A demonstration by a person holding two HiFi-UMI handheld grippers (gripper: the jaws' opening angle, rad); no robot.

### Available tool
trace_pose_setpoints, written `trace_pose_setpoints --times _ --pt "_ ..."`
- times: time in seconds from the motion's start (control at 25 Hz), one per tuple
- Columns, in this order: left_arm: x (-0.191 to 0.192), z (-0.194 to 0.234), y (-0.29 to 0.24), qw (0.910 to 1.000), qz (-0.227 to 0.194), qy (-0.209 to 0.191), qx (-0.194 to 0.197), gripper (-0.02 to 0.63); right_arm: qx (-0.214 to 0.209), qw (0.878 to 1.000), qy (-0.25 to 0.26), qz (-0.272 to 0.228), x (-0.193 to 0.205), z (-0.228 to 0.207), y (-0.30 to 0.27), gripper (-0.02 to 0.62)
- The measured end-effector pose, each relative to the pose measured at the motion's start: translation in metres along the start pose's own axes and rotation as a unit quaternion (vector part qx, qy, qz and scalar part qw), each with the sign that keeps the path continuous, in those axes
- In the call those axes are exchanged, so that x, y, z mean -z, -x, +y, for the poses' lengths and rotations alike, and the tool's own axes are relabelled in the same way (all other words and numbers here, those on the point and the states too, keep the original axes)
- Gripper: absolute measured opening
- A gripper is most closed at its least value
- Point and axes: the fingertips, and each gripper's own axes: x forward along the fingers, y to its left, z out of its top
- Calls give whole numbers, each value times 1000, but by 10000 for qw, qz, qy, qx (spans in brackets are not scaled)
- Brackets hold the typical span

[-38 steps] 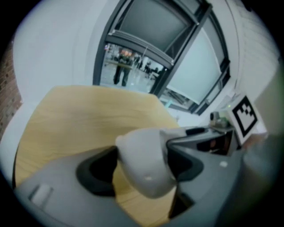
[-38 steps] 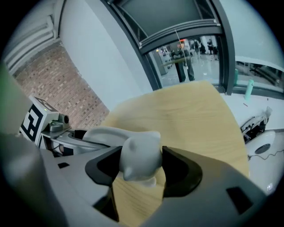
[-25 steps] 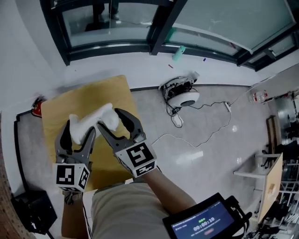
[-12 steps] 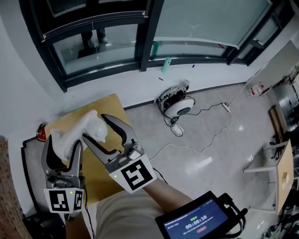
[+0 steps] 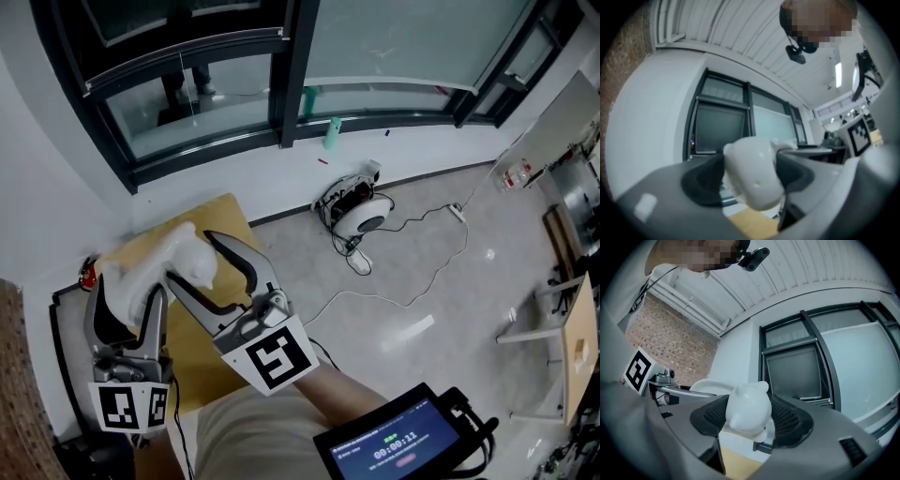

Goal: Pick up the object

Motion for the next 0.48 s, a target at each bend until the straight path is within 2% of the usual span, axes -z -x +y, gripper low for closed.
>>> trace_pose_setpoints --times 0.24,0.48 --pt "-2 -1 0 10000 -14 -46 12 336 6 10000 11 -7 -1 0 1 282" --pt "3 0 -1 10000 34 76 25 336 27 10000 -17 11 1 0 0 282"
